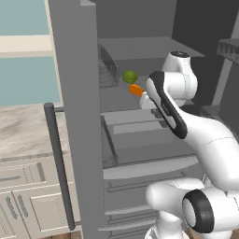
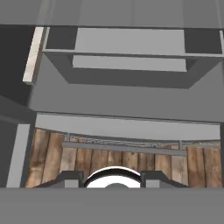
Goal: Pick the cheese from the fridge and the cheese grater from the cabinet and place them next to the salad bowl.
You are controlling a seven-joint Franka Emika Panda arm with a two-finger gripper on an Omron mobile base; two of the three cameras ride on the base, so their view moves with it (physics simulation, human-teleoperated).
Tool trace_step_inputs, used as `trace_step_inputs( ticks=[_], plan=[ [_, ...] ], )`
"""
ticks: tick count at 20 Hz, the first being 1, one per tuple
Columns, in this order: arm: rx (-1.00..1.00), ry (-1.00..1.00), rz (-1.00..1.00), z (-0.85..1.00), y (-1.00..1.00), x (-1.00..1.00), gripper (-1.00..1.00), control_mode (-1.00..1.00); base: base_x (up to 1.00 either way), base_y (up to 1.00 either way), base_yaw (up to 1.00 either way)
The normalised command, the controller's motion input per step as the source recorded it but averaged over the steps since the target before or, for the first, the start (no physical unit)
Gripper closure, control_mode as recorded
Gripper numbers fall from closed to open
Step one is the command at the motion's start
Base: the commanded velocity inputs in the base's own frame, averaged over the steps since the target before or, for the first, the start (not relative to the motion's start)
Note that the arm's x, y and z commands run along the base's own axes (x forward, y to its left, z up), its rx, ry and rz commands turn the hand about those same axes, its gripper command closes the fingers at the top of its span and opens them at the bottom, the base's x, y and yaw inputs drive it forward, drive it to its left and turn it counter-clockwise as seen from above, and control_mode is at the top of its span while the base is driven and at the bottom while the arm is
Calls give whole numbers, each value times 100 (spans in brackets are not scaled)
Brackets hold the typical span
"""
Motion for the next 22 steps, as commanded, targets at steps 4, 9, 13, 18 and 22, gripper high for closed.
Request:
trace_step_inputs(
  ticks=[4,9,13,18,22],
  plan=[
    [0,-10,0,1,2,-19,-100,-100,0,0,0],
    [-12,-68,0,29,24,-30,-100,-100,0,0,0],
    [-8,-54,0,5,9,-8,-100,-100,0,0,0],
    [-1,-25,0,10,-1,0,-100,-100,0,0,0],
    [0,0,0,0,-43,3,-100,-100,0,0,0]
  ],
)
